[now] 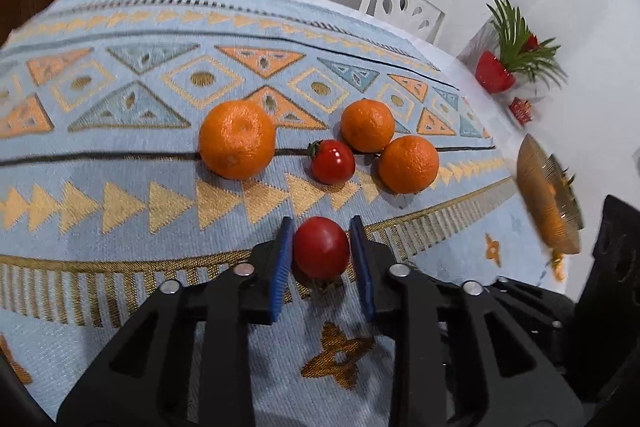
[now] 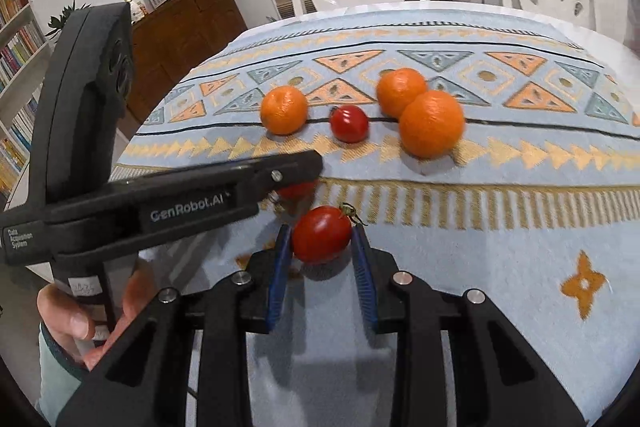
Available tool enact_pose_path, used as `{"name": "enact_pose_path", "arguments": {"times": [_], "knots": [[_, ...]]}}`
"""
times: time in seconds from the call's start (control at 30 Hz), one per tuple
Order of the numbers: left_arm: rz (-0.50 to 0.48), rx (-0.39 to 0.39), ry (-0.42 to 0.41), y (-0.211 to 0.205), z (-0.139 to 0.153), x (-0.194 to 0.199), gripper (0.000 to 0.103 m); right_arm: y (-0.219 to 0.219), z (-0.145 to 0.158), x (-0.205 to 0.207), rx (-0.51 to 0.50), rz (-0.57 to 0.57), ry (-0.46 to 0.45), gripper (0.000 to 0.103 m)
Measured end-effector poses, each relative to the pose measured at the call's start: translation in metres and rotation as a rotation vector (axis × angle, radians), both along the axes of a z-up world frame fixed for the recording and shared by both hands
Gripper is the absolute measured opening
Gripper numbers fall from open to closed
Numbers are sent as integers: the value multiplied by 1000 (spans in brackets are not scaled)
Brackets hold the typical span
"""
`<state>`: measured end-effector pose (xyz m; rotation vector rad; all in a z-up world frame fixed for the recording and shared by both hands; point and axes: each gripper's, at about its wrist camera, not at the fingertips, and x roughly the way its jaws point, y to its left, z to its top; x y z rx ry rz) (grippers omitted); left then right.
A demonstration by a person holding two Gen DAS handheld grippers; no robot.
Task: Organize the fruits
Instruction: 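Grasp a red tomato with the left tool while the right tool grasps another tomato, then carry both red tomatoes in the two tools over the amber bowl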
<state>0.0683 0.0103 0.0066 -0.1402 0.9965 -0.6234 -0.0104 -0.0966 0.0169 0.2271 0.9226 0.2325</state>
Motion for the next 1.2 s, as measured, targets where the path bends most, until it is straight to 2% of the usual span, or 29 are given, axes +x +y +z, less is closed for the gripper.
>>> {"name": "enact_pose_path", "arguments": {"times": [0.13, 0.4, 0.7, 0.83, 1.03, 1.2], "knots": [[-9, 29, -46, -4, 5, -6, 26, -18, -2, -10, 9, -43, 21, 30], [17, -33, -68, 8, 12, -6, 26, -58, 10, -30, 39, -126, -8, 30], [35, 7, -104, -2, 20, -21, 26, -106, 37, -59, 55, -215, -61, 30], [1, -4, -141, -21, 43, -39, 26, -134, 52, -77, 65, -272, -93, 30], [-95, -31, -231, -77, 91, -70, 26, -180, 71, -106, 100, -357, -141, 30], [-172, -52, -244, -128, 109, -88, 26, -218, 82, -131, 104, -431, -175, 30]]}}
